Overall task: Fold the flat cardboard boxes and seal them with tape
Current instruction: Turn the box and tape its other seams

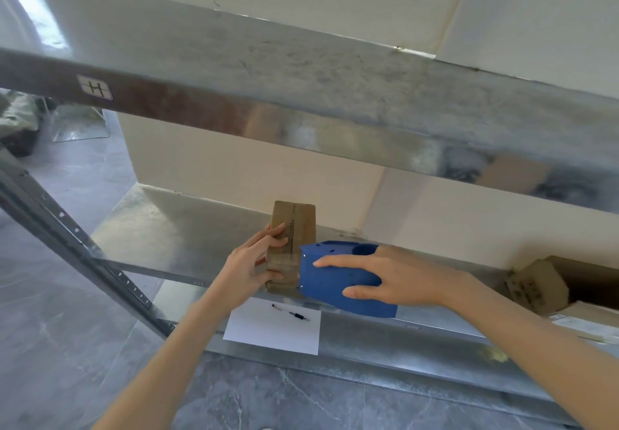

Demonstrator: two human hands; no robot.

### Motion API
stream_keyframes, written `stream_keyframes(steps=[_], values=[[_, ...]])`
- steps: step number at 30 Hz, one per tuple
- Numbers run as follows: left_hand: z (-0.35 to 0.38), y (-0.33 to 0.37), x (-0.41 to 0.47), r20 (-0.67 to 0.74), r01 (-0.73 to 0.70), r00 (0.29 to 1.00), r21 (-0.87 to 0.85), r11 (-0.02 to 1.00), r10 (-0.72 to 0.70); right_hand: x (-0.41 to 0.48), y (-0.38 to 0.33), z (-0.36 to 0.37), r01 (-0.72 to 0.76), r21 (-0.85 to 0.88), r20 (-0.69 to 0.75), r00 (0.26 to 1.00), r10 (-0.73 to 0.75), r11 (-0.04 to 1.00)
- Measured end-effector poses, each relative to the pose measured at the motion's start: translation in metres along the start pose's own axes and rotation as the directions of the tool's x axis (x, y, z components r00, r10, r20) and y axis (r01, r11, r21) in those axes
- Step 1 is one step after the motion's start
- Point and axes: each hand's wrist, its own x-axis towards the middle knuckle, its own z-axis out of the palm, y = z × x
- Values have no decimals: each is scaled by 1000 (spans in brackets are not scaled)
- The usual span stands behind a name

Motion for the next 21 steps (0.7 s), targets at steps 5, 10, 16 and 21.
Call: stream_keyframes(steps=[5,10,16,21], values=[[2,-3,2,3,-2,1000,-35,999,2,-1,9,0,10,23,-4,1000,-10,1000],[4,-5,2,-4,-13,1000,-79,997,12,-13,28,-3,-34,54,-11,999,35,998],[1,-5,5,-1,-11,1000,-49,999,11,-37,47,-10,-137,16,12,990,137,990],[2,-6,5,-3,-26,1000,-54,998,26,-35,40,-2,-200,-16,-8,980,200,980]])
